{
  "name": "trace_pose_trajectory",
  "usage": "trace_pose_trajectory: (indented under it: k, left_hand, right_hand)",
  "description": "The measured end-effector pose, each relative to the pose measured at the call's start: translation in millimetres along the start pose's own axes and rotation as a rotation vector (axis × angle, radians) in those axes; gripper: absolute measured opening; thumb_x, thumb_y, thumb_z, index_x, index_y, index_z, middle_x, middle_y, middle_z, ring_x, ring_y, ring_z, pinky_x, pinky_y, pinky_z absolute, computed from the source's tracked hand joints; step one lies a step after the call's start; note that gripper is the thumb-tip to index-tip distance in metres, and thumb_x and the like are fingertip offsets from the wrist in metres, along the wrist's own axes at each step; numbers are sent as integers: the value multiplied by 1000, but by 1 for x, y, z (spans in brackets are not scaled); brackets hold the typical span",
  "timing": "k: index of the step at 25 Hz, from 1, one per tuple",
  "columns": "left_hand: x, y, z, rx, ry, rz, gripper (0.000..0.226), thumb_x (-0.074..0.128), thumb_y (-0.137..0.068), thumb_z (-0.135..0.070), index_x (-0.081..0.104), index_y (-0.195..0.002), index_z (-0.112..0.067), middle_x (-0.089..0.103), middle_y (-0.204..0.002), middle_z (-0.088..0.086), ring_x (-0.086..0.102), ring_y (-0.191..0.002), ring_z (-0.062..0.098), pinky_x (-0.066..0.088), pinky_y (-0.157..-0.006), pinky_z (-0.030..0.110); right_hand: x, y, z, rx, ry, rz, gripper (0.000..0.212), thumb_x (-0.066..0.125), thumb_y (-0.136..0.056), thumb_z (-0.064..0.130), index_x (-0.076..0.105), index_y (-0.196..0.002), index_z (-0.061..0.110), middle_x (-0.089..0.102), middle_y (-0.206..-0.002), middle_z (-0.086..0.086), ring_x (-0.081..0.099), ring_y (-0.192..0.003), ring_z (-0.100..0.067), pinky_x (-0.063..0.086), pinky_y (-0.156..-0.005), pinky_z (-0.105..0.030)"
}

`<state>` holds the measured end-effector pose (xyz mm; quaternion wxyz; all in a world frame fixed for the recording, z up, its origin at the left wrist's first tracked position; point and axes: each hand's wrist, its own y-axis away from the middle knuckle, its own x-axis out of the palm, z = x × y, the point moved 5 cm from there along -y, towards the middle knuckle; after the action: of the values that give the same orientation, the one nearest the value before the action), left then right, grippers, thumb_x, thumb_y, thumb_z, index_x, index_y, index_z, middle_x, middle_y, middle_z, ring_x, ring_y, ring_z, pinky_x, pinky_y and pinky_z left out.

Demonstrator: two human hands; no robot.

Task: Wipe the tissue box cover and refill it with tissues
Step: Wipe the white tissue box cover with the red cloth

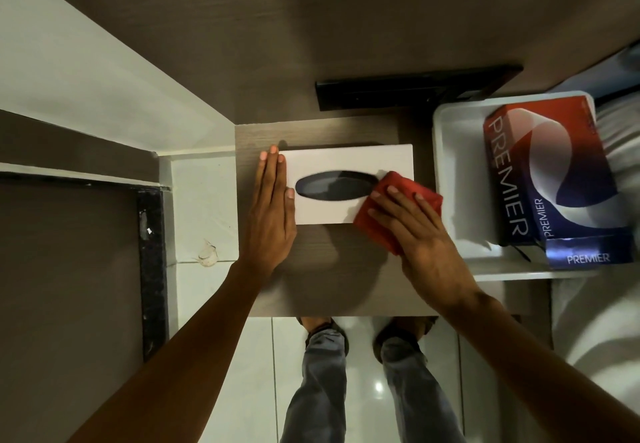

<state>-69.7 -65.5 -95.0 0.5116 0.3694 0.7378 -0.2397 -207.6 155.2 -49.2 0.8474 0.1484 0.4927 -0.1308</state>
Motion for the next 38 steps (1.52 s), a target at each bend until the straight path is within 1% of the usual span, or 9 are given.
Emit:
trace_pose_trajectory:
  k: [7, 11, 14, 18, 21, 26, 28, 32, 38]
  left_hand:
    - [1, 0, 0, 44, -5, -54, 59, 23, -118, -32, 23, -168, -1, 21, -179, 11, 16, -168, 30, 11, -138, 35]
    - [-2, 3, -2, 124, 52, -130, 55, 41, -114, -12, 28, -164, 8, 27, -176, 19, 21, -167, 34, 15, -138, 40]
    - [-3, 3, -3, 117, 59, -97, 55, 40, -115, -12, 27, -165, 6, 24, -177, 18, 18, -168, 33, 14, -138, 42]
    - [-3, 0, -1, 36, 32, -29, 58, 32, -117, -24, 19, -169, -2, 16, -180, 10, 11, -169, 27, 3, -138, 30]
    - [-3, 1, -2, 20, 20, -30, 58, 34, -116, -23, 19, -169, -3, 17, -180, 10, 11, -169, 26, 3, -137, 28]
    - [-3, 1, -4, -7, 13, -15, 59, 35, -116, -24, 22, -168, -1, 19, -179, 11, 14, -169, 28, 9, -138, 35]
    - [-3, 1, -4, -15, 39, -10, 59, 36, -115, -24, 22, -168, -2, 18, -179, 11, 13, -169, 28, 9, -138, 34]
    - [-2, 0, -5, -43, 34, -9, 60, 35, -115, -26, 22, -169, -4, 19, -180, 9, 14, -168, 26, 11, -137, 33]
    - [1, -1, -3, -17, 19, -13, 59, 31, -116, -29, 21, -169, -5, 18, -180, 8, 14, -169, 26, 16, -138, 40]
  right_hand:
    - [-8, -72, -4, 286, -125, -164, 66, 67, -92, 17, 43, -153, 12, 37, -163, -9, 24, -156, -27, 16, -128, -56]
    - [2, -120, 23, 164, -126, -47, 72, 73, -91, 23, 40, -155, 17, 36, -164, -6, 23, -156, -25, 4, -128, -47]
    - [14, -122, 45, 37, -55, 36, 73, 68, -94, 14, 33, -158, 19, 28, -168, -5, 15, -158, -23, -8, -125, -41]
    - [0, -89, 41, 71, -179, 74, 72, 68, -96, 13, 35, -158, 20, 30, -167, -2, 18, -158, -19, 14, -129, -49]
    - [-25, -45, 30, 193, -330, -28, 60, 62, -98, 11, 41, -154, 18, 39, -162, -2, 30, -153, -18, 31, -124, -48]
    - [-70, 11, -26, 399, -363, -277, 52, 52, -100, 18, 43, -151, 25, 39, -159, -2, 33, -151, -22, 33, -122, -51]
    - [-75, 14, -56, 513, -285, -337, 54, 50, -98, 9, 44, -150, 21, 41, -159, -7, 33, -151, -27, 33, -122, -55]
    - [-42, -1, -87, 599, -142, -95, 72, 58, -95, -4, 29, -159, 13, 24, -168, -10, 17, -157, -26, 19, -128, -50]
    - [-12, 3, -107, 453, 259, 178, 101, 62, -93, 1, -10, -162, 14, -19, -170, -7, -16, -157, -28, 2, -129, -51]
